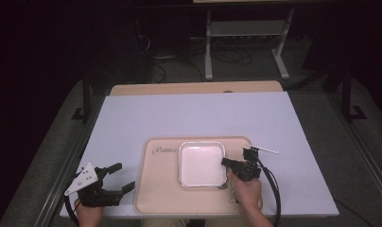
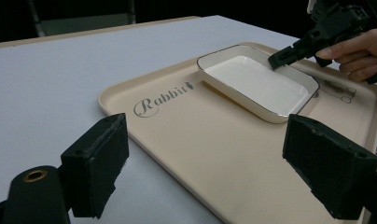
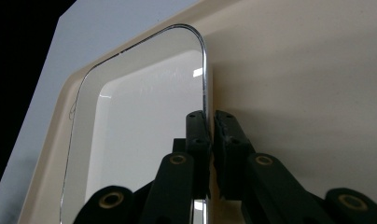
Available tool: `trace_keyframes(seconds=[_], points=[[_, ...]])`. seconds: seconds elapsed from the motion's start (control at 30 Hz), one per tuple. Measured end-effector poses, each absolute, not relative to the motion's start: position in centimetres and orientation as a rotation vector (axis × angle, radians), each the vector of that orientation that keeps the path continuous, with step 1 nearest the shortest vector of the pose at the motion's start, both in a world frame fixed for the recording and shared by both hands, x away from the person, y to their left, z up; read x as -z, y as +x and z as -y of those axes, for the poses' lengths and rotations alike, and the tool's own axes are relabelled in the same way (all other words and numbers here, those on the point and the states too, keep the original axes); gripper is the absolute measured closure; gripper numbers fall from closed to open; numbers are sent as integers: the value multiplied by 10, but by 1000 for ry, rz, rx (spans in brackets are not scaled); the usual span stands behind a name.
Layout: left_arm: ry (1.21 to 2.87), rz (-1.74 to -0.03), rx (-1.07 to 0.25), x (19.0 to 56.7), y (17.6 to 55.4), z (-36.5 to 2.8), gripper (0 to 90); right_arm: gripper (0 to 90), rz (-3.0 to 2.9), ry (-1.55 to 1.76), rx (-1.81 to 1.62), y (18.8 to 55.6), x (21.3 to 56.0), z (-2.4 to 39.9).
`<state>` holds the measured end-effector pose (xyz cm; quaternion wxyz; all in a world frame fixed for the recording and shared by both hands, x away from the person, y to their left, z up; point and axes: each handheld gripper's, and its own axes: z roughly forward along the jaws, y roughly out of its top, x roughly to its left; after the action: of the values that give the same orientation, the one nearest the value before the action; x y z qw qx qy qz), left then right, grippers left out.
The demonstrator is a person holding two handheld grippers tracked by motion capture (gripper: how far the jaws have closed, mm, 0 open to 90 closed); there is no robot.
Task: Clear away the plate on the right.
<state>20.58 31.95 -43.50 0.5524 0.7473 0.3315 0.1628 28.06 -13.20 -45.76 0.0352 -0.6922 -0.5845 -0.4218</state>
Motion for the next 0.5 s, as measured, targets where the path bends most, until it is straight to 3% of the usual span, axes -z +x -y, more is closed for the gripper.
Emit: trace_keyframes(seconds=[0.5], points=[[1767, -784, -385, 435, 205, -320, 140, 843, 1795, -2144, 1296, 275, 460, 135]])
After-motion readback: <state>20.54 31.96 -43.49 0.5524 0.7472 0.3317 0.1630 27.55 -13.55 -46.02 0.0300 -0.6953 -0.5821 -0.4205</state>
